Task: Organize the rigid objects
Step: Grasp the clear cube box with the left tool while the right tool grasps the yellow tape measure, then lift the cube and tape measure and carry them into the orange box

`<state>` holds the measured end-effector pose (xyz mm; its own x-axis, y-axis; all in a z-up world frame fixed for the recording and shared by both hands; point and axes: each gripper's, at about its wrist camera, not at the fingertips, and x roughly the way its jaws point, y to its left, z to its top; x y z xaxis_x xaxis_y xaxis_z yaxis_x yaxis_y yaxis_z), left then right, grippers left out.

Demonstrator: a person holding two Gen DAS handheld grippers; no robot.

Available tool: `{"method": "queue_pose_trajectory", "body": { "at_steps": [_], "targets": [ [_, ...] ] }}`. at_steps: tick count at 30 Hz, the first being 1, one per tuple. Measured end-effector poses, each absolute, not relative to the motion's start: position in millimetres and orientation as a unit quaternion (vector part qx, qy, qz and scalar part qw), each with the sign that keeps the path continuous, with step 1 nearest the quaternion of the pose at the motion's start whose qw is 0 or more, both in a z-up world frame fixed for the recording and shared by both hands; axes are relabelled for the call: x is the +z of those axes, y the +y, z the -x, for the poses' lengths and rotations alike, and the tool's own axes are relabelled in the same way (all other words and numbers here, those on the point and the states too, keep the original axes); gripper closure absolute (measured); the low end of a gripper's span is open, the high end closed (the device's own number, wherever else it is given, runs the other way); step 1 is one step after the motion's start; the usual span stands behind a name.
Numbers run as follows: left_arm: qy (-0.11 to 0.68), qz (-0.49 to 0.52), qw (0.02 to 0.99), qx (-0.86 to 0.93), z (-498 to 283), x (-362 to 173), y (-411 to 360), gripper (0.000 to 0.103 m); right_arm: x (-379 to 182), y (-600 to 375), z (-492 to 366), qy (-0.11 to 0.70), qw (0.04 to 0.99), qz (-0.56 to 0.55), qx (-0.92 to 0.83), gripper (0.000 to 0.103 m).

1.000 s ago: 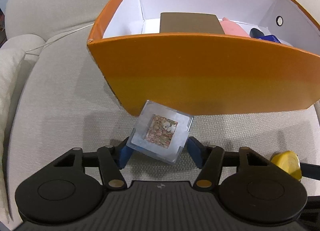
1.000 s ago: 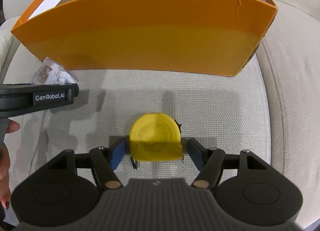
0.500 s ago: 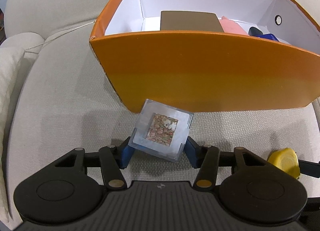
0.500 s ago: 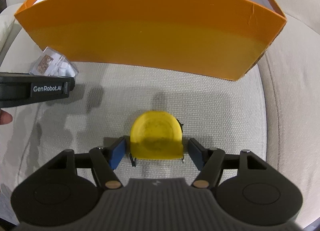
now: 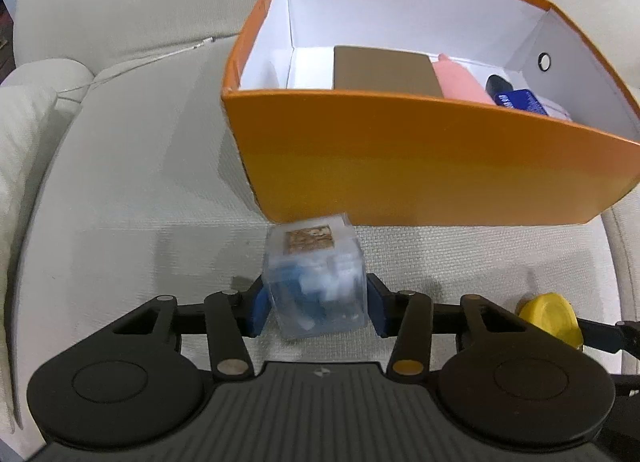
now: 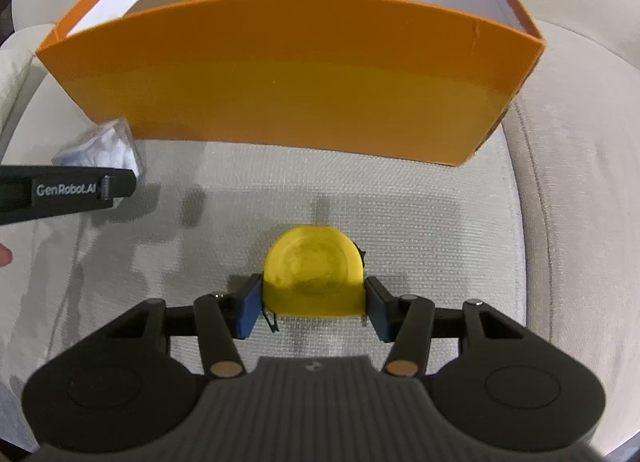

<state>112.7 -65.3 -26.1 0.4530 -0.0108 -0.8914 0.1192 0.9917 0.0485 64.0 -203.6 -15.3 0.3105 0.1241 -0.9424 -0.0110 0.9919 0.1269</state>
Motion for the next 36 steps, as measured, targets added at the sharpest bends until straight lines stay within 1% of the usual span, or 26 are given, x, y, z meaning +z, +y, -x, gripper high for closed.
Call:
{"method": "queue_pose_trajectory", "body": {
  "at_steps": [7,13,18,26,31,36],
  "targets": [
    [0.519,-0.060,0.851,-0.045,-104.6,-17.2,-63.1,0.050,-6.5,-216.1,-50.3,0.572,0.817,-0.059,0.046,0.047],
    [0.539,-0.029,0.841,-0.046,-104.5,-23.1,-50.6,0.050,-2.8,-212.0,-47.8,0.575,0.815,-0.056,0.044,0.047],
    [0.546,-0.026,0.836,-0.038,-104.7,-30.4,-46.9,0.050,-8.9,-213.9,-57.5,0.577,0.814,-0.057,0.047,0.047],
    [0.536,-0.040,0.842,-0.040,-98.0,-25.4,-51.3,0.051,-5.3,-214.7,-59.0,0.575,0.815,-0.061,0.049,0.047],
    [0.514,-0.049,0.855,-0.052,-86.1,-8.8,-56.0,0.051,5.2,-216.2,-51.5,0.561,0.823,-0.073,0.053,0.047],
    [0.483,-0.051,0.872,-0.063,-72.2,14.4,-56.8,0.051,28.5,-220.8,-37.5,0.532,0.841,-0.083,0.059,0.048]
  ]
}}
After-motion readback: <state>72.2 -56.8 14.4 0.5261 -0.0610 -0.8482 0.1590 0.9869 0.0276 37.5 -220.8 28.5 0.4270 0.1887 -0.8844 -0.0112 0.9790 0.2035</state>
